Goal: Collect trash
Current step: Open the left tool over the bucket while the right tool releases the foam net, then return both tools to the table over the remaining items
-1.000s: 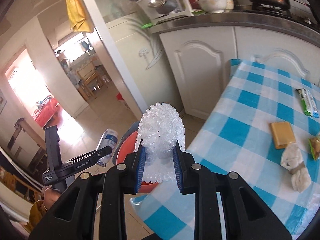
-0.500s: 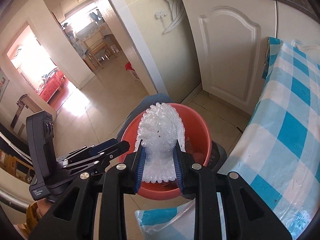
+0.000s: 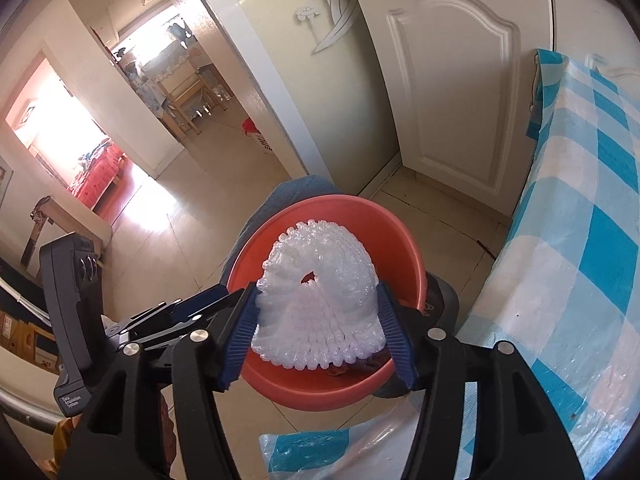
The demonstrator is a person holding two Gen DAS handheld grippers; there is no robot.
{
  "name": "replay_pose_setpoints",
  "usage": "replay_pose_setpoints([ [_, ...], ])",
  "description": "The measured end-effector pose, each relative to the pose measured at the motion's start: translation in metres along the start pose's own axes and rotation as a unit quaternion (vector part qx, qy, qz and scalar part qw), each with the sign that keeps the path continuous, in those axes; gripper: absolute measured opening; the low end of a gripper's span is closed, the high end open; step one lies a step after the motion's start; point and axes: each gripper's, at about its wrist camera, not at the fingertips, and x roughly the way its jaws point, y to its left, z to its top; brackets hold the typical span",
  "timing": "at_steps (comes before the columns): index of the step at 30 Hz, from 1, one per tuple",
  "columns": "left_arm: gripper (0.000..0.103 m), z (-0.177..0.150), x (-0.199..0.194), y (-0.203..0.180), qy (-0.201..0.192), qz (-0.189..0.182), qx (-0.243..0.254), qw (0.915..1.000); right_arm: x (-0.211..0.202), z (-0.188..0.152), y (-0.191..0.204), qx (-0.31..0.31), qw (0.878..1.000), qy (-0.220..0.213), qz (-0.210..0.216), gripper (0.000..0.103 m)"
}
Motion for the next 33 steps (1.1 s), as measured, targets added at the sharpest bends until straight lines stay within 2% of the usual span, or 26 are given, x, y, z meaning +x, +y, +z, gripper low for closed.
replay_pose_setpoints([
  [3, 0.064, -0.001, 0.0, 0.002, -0.004, 0.015, 0.0, 0.9999, -0.004, 0.0, -0.004, 0.013, 1.0, -0.01, 0.009, 0.064],
  [6, 0.069, -0.003, 0.001, 0.005, -0.002, 0.025, -0.003, 0.9997, -0.006, 0.0, -0.008, 0.023, 0.999, -0.012, 0.031, 0.066],
  [7, 0.071, -0.003, 0.001, 0.006, -0.002, 0.027, -0.006, 0.9996, -0.006, 0.0, -0.009, 0.028, 0.999, -0.012, 0.042, 0.069],
  [9, 0.072, -0.003, 0.001, 0.009, -0.003, 0.031, -0.013, 0.9994, 0.0, -0.001, -0.008, 0.03, 0.998, 0.007, 0.055, 0.078],
  [11, 0.072, -0.002, 0.001, 0.011, -0.003, 0.033, -0.016, 0.9993, 0.003, -0.003, -0.007, 0.032, 0.999, 0.008, 0.043, 0.078],
  [15, 0.072, -0.002, -0.003, 0.012, -0.008, 0.038, -0.016, 0.9991, -0.003, -0.005, -0.014, 0.063, 0.995, -0.003, 0.073, 0.078],
  [25, 0.085, -0.004, -0.002, 0.016, -0.006, 0.045, -0.031, 0.9985, -0.035, -0.016, -0.029, 0.074, 0.994, -0.05, 0.058, 0.08],
  [31, 0.091, -0.001, -0.003, 0.007, 0.001, 0.022, -0.028, 0.9994, -0.054, -0.027, -0.045, 0.088, 0.992, -0.08, 0.042, 0.081],
  [32, 0.091, -0.001, -0.003, 0.003, 0.001, 0.019, -0.02, 0.9996, -0.057, -0.028, -0.047, 0.089, 0.992, -0.084, 0.042, 0.082],
  [33, 0.091, -0.002, -0.005, -0.001, -0.002, 0.021, -0.012, 0.9997, -0.061, -0.03, -0.049, 0.091, 0.991, -0.089, 0.038, 0.09],
])
